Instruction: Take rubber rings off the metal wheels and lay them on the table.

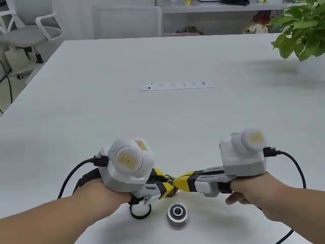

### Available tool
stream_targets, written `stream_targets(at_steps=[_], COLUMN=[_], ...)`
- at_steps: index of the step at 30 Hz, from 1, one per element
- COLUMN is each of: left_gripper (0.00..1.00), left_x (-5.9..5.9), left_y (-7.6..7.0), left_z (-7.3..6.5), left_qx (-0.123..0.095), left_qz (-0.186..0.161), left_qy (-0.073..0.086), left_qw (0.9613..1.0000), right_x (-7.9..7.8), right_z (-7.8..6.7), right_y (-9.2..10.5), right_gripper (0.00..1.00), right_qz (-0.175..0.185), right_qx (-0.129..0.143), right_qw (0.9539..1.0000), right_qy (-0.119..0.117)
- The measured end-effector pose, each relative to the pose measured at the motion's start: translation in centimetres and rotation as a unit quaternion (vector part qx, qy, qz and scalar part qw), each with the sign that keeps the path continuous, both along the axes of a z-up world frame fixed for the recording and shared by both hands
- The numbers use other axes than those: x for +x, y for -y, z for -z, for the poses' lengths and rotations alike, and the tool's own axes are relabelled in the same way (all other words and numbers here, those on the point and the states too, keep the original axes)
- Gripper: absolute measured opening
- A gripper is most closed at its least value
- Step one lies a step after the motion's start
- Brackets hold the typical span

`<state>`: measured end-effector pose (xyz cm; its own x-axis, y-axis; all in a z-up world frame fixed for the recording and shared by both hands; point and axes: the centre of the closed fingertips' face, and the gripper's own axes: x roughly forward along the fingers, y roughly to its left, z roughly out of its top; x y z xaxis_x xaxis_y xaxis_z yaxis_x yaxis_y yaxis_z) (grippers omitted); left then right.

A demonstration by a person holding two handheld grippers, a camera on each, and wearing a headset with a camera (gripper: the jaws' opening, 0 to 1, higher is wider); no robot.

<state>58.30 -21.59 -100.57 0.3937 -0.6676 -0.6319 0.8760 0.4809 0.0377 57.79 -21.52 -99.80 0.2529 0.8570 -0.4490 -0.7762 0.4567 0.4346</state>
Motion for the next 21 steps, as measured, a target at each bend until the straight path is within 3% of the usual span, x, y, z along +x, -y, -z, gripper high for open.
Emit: stream_targets(at_steps=[4, 12, 21], left_gripper=[0.14, 0.17, 0.23], left_x=[-0.1, -0.4, -1.0], left_y=[0.1, -0.4, -1.6], left_z=[-0.1, -0.5, -2.4], left_qx=[-0.009, -0.001, -0.026], left_qz=[-0.001, 0.013, 0.014], left_qy=[0.0, 0.002, 0.004], left_qw=[1.0, 0.9999, 0.9996], right_x=[0.1, -0.1, -0.3], right_z=[0.0, -0.5, -1.5], right_y=[0.1, 0.2, 0.0], right_gripper=[0.0, 0.0, 0.0], right_qz=[0.001, 0.002, 0.001], right_qx=[-0.002, 0.003, 0.017], right_qw=[1.0, 1.0, 0.9998], right_qy=[0.0, -0.006, -0.009])
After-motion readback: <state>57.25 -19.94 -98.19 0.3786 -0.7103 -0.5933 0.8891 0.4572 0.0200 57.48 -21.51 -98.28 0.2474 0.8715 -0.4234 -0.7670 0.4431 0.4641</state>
